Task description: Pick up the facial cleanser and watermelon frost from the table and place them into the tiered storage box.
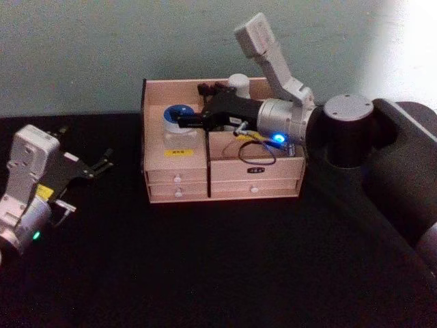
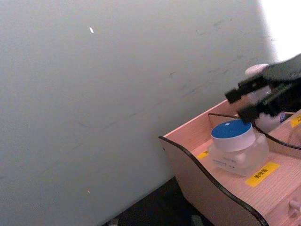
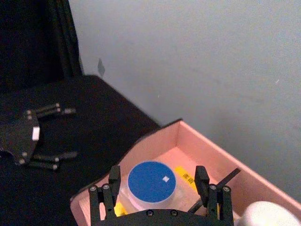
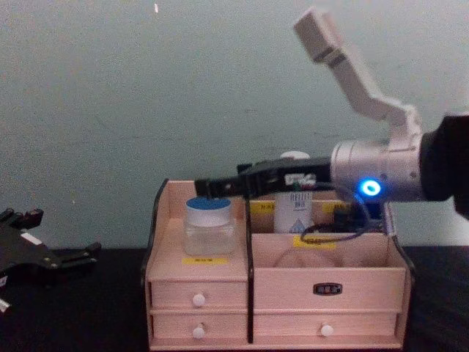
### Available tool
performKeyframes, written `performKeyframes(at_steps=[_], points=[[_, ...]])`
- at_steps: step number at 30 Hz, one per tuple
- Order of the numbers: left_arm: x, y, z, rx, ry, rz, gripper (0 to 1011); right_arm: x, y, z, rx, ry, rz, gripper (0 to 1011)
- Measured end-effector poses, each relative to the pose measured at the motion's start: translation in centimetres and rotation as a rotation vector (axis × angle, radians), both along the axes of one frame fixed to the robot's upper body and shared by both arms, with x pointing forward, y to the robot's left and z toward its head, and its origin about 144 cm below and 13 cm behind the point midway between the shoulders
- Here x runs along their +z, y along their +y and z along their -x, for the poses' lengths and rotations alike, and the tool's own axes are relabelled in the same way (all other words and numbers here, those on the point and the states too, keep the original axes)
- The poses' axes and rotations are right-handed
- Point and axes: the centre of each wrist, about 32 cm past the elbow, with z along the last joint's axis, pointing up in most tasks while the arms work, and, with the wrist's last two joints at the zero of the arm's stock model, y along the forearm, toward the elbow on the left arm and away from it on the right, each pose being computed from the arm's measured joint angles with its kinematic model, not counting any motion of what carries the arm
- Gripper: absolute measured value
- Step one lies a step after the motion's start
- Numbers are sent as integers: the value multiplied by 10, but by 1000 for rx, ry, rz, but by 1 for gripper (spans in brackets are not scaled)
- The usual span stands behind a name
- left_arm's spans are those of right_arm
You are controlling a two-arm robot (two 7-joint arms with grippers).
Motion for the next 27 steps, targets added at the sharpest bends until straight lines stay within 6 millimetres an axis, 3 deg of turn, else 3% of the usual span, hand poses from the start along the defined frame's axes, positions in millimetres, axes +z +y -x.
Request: performKeyframes(at_steps=[8,18,27], points=[[0,0,0,0,0,0,1001,10,-20,14,-44,-59,-59,1002],[0,0,0,0,0,0,1001,22,-60,28,-136,-152,-146,1000],[0,0,0,0,0,0,1001,29,-80,39,-221,-211,-175,1000]])
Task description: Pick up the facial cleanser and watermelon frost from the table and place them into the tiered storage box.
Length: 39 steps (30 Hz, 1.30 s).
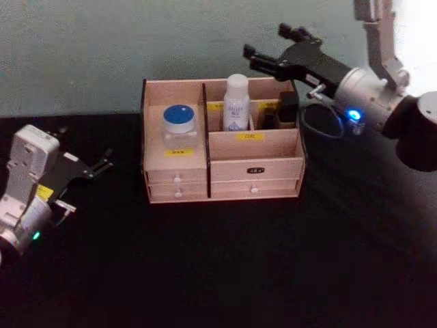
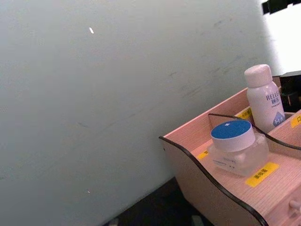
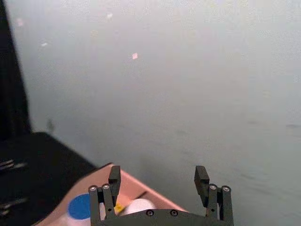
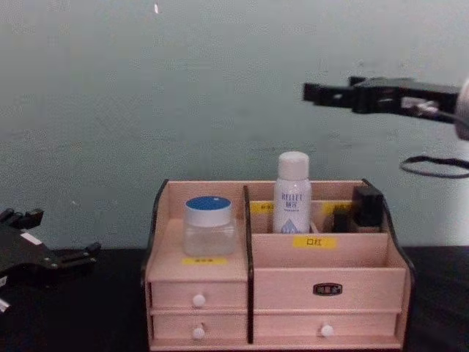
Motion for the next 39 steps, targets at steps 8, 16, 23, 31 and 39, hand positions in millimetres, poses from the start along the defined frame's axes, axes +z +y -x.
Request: performKeyframes(at_steps=[8,16,23,31,39], points=[[0,0,0,0,0,0,1001,-12,-21,20,-195,-46,-25,1000],[0,0,0,0,0,0,1001,-43,-37,45,-356,-55,-10,1000],[0,0,0,0,0,0,1001,-80,-43,63,-450,-10,49,1000],[0,0,0,0,0,0,1001,-110,-41,71,-485,64,81,1002],[0,0,0,0,0,0,1001,-120,-39,73,-494,104,99,1000]])
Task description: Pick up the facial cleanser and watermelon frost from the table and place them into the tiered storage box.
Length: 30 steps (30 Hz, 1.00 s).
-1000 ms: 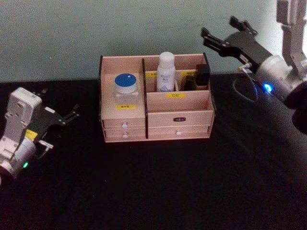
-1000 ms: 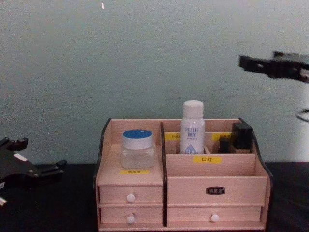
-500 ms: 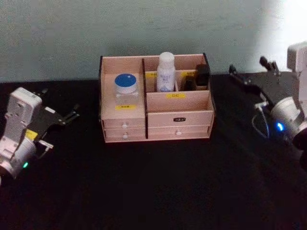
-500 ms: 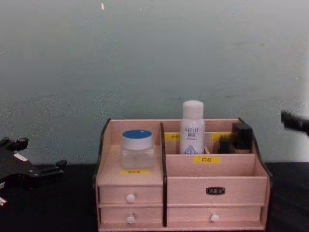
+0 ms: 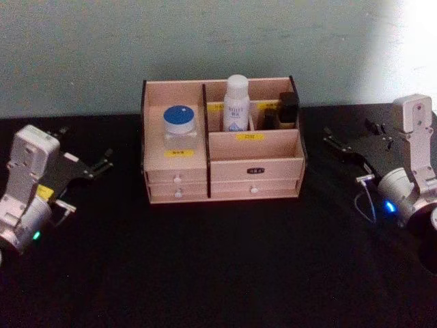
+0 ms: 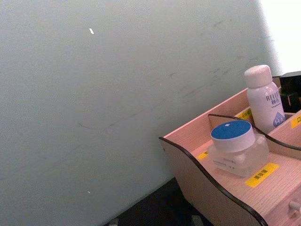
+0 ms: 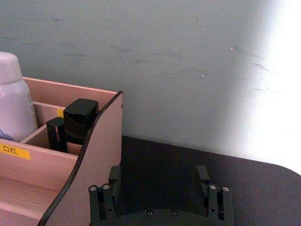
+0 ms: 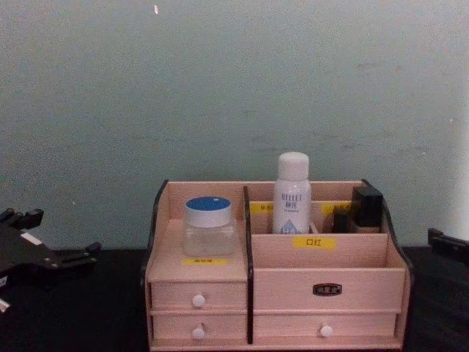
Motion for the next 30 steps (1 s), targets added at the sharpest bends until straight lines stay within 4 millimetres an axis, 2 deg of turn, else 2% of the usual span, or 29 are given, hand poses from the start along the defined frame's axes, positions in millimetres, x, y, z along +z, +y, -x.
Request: performKeyframes(at_steps=[30], points=[[0,0,0,0,0,0,1002,3,-1,-1,3,-10,-2,1000]])
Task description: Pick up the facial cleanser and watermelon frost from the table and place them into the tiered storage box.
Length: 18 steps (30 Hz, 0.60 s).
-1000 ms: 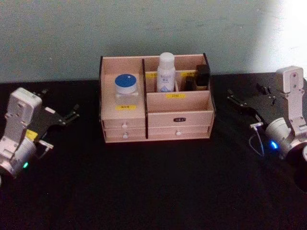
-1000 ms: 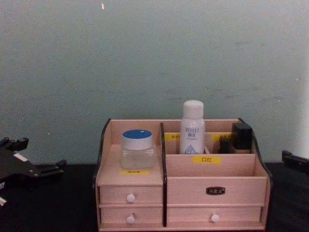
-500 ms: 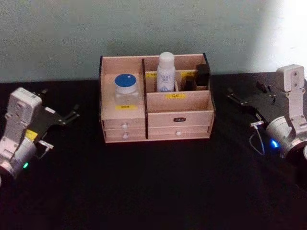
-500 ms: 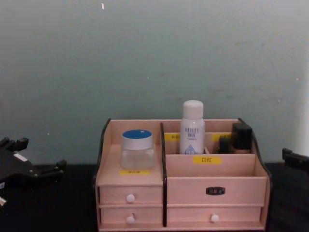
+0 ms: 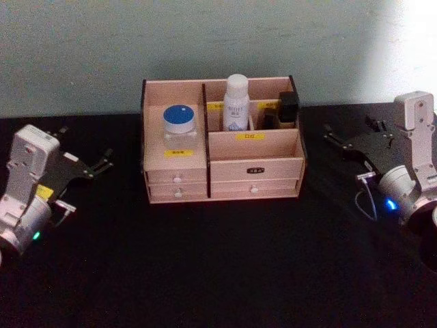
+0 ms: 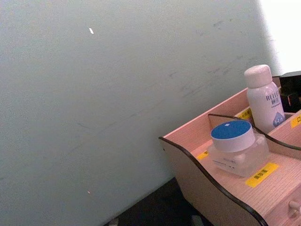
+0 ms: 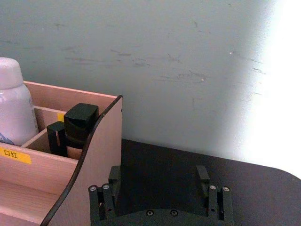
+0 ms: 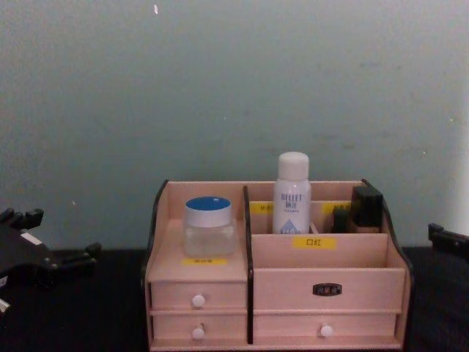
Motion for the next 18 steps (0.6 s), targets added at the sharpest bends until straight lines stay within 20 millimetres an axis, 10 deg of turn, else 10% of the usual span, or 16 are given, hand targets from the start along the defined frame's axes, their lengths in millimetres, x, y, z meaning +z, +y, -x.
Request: performKeyframes(at_steps=[18], points=[[0,0,0,0,0,0,1001,0,0,0,1,-1,-1,1000]])
